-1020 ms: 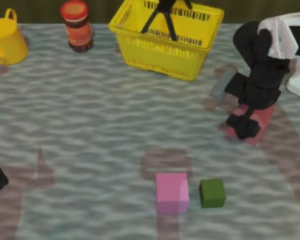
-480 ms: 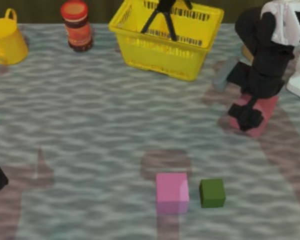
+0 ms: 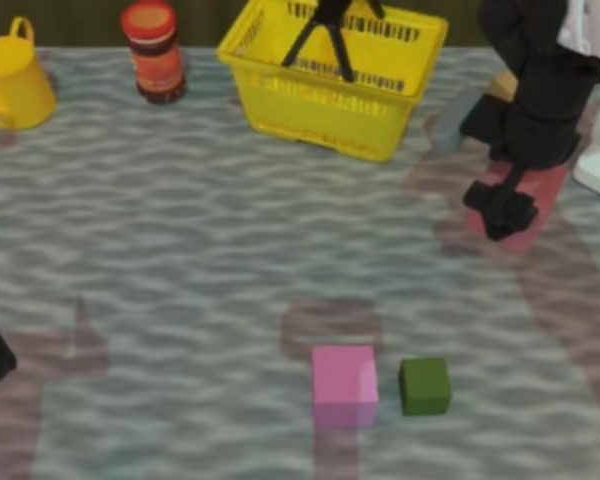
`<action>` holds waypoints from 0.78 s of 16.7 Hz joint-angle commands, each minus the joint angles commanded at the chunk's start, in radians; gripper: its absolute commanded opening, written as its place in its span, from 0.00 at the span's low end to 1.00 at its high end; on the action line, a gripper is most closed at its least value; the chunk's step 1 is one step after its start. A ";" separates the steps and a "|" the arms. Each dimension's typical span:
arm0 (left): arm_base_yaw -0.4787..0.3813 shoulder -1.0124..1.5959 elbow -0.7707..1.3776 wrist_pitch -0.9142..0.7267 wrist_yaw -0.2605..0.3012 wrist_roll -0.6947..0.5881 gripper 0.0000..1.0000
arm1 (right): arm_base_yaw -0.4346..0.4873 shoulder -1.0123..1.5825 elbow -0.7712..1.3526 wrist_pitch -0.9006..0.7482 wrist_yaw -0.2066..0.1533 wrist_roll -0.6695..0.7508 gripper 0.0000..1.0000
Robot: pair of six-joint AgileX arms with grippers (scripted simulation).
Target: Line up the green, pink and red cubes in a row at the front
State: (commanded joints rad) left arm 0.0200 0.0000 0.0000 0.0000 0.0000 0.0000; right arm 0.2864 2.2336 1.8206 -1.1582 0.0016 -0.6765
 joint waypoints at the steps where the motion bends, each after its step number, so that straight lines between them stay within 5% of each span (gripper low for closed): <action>1: 0.000 0.000 0.000 0.000 0.000 0.000 1.00 | 0.002 0.001 0.002 -0.001 0.000 0.000 0.00; 5: 0.000 0.000 0.000 0.000 0.000 0.000 1.00 | 0.115 0.033 0.067 -0.035 0.000 0.016 0.00; 13: 0.000 0.000 0.000 0.000 0.000 0.000 1.00 | 0.592 0.138 0.290 -0.163 -0.001 0.097 0.00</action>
State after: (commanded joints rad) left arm 0.0200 0.0000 0.0000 0.0000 0.0000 0.0000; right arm 0.8781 2.3717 2.1104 -1.3209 0.0010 -0.5800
